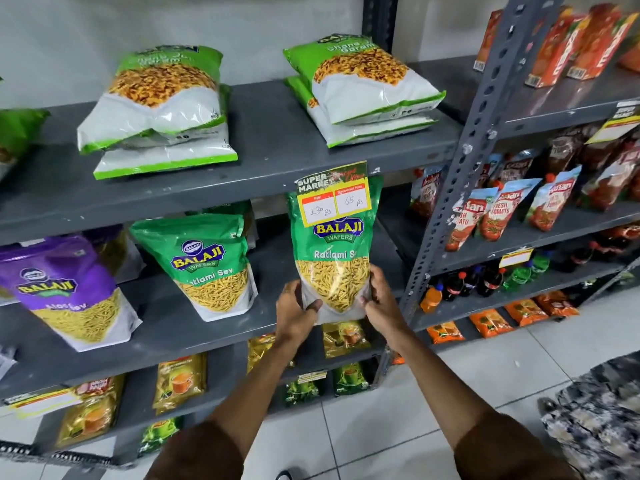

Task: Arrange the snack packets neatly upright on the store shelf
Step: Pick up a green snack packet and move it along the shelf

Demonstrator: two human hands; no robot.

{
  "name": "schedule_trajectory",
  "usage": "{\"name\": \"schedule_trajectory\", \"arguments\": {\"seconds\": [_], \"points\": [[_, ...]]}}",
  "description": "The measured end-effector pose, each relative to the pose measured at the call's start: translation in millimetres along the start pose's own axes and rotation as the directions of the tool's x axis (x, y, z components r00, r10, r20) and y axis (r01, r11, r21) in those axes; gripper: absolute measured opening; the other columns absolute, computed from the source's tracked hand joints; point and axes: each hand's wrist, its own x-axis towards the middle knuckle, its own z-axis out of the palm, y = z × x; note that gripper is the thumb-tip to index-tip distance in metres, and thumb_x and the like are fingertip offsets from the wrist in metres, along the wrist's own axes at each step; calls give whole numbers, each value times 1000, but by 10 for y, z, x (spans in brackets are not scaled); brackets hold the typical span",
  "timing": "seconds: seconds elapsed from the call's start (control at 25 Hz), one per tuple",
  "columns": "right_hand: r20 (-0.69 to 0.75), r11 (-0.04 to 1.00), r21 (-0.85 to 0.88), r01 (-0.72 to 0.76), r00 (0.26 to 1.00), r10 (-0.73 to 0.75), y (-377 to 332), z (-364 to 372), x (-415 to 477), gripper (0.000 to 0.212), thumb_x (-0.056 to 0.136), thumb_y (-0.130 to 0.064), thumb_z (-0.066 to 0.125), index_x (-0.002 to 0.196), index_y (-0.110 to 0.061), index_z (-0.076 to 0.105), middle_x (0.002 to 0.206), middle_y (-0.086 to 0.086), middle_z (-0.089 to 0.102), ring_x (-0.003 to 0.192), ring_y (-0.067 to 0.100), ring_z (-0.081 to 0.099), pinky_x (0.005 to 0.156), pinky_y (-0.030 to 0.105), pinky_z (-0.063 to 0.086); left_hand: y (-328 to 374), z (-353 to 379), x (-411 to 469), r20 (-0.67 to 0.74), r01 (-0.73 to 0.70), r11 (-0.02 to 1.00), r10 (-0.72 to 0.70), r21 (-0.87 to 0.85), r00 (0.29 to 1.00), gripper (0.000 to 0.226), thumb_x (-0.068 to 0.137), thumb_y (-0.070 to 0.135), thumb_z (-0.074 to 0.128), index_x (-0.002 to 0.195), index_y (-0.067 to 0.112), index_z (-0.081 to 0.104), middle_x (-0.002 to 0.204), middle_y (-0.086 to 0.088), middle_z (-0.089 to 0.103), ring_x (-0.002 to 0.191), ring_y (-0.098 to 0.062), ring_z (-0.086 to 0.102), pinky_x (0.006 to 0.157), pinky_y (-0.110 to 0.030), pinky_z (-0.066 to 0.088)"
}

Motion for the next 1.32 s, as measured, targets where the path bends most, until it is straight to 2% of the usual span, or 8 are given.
{"name": "schedule_trajectory", "arguments": {"seconds": [0.24, 0.44, 0.64, 0.76, 0.88, 1.0, 1.12, 1.32], "points": [[-40, 997, -15, 69, 997, -70, -128, 124, 571, 68, 79, 17, 45, 137, -18, 42, 125, -1, 62, 122, 15, 56, 100, 25, 44, 79, 89, 483, -74, -70, 997, 67, -35, 995, 52, 73, 11, 82, 118, 8, 56, 112, -1, 62, 105, -15, 57, 89, -25, 44], [-62, 997, -80, 20, 998, -25, -8, 192, 752, 62, 83, 12, 49, 137, -19, 43, 118, -5, 63, 118, 12, 58, 75, -5, 42, -33, 242, 653, -48, -32, 997, 29, -68, 998, 48, 71, 5, 82, 104, 16, 48, 110, -1, 59, 109, -21, 58, 87, -28, 43], [-54, 999, -34, -19, 998, 18, 117, 212, 783, 70, 86, 0, 64, 147, -18, 34, 138, 5, 60, 129, 17, 56, 94, 18, 45, -65, 349, 737, -29, -38, 999, 37, -13, 999, 55, 68, 3, 81, 105, 18, 44, 110, -2, 53, 113, -24, 54, 89, -30, 41], [-30, 999, 34, -5, 1000, 6, 113, 177, 759, 92, 78, -1, 77, 152, -18, 26, 140, 0, 57, 129, 10, 52, 98, 15, 45, -96, 324, 631, -17, -22, 999, 22, -44, 1000, 78, 62, 7, 87, 127, 17, 45, 120, 5, 47, 119, -13, 48, 98, -28, 41], [-97, 1000, 2, 4, 995, -4, 156, 121, 779, 92, 76, 6, 73, 152, -16, 27, 141, 5, 58, 132, 16, 51, 111, 34, 41, -171, 264, 536, -58, -13, 998, 9, -67, 998, 94, 62, 9, 89, 142, 19, 41, 129, 11, 48, 122, -6, 44, 105, -27, 39], [-49, 999, -25, -22, 999, 21, 204, 120, 825, 63, 80, 5, 70, 136, -13, 46, 131, 8, 64, 128, 24, 58, 103, 31, 45, -180, 266, 561, -16, 29, 997, -30, -76, 999, 73, 70, 7, 83, 135, 18, 50, 126, 8, 63, 117, -7, 56, 94, -22, 44], [-46, 997, -71, 30, 998, -34, 258, 176, 882, 50, 82, 4, 68, 127, -11, 52, 127, 8, 67, 125, 23, 60, 100, 27, 46, -180, 374, 590, -110, 25, 1000, -26, -12, 994, 45, 75, 8, 80, 116, 12, 62, 113, -3, 75, 98, -11, 65, 76, -13, 43], [-105, 996, -91, 19, 994, -29, 332, 61, 1057, 52, 85, 4, 66, 131, -11, 49, 133, 9, 64, 128, 25, 58, 107, 35, 44, -133, 664, 644, -176, 13, 1000, -11, 13, 984, 43, 75, 14, 80, 114, 13, 62, 110, -5, 75, 97, -17, 64, 85, -25, 49]]}}
